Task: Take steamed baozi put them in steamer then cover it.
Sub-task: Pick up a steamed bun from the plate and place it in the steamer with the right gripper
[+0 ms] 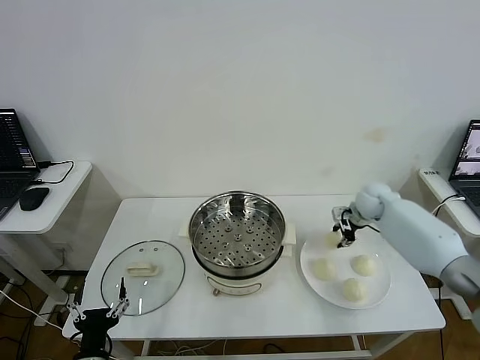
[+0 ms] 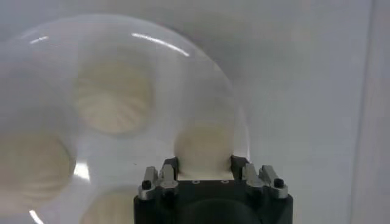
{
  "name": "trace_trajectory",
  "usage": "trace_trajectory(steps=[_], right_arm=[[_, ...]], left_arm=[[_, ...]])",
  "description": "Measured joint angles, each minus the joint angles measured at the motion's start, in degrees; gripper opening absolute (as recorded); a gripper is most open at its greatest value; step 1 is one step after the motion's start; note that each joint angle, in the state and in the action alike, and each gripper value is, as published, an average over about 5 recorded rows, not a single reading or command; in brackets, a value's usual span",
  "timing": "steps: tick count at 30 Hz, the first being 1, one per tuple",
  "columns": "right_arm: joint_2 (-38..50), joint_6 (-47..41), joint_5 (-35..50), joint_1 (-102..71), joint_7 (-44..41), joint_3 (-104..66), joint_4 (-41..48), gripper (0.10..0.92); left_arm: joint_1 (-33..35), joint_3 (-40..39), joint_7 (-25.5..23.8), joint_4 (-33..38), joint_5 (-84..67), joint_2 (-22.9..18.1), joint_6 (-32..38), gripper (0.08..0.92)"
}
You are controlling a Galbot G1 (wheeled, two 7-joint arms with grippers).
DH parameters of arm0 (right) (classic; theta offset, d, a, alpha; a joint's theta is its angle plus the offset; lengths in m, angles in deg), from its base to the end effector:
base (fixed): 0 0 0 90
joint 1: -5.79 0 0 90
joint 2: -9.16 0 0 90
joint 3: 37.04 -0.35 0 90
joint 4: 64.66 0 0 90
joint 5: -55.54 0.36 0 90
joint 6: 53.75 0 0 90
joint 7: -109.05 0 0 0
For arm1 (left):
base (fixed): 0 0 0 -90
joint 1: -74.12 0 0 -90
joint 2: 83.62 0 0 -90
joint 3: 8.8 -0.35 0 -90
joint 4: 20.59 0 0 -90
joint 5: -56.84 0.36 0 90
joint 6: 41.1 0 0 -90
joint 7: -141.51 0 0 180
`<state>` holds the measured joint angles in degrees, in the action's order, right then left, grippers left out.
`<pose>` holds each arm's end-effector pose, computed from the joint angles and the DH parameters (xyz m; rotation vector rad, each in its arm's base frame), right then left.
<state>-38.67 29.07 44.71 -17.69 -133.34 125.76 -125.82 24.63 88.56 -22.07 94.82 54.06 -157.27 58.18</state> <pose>0.5786 -0.1283 -0.1497 1.2176 -1.4516 1.5316 0.1309 0.0950 -0.3432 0.3418 -3.0500 -0.4096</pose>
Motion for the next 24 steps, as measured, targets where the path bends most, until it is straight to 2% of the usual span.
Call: trace_trajectory(steps=[7,14,24], right_arm=[[-0.21,0.79,8.38,12.27,0.13,7.49,-3.74,0.551],[-4.08,2.58,15.30,21.78,1.25,14.11,-6.23,0.551],[-13.65,8.39,18.59,26.45,4.18,22.10,-6.83,0.547]], left_arm=[[-0.30,-0.14,-0.02,0.03,-0.57,0.60,-0.05,0.823],[-0.89,0.14,-0.02,-0.13,-1.11,0.87,-0.04,0.823],[-0.74,1.55,-0.01,0.13,-1.56,1.22,-0.02,0.823]])
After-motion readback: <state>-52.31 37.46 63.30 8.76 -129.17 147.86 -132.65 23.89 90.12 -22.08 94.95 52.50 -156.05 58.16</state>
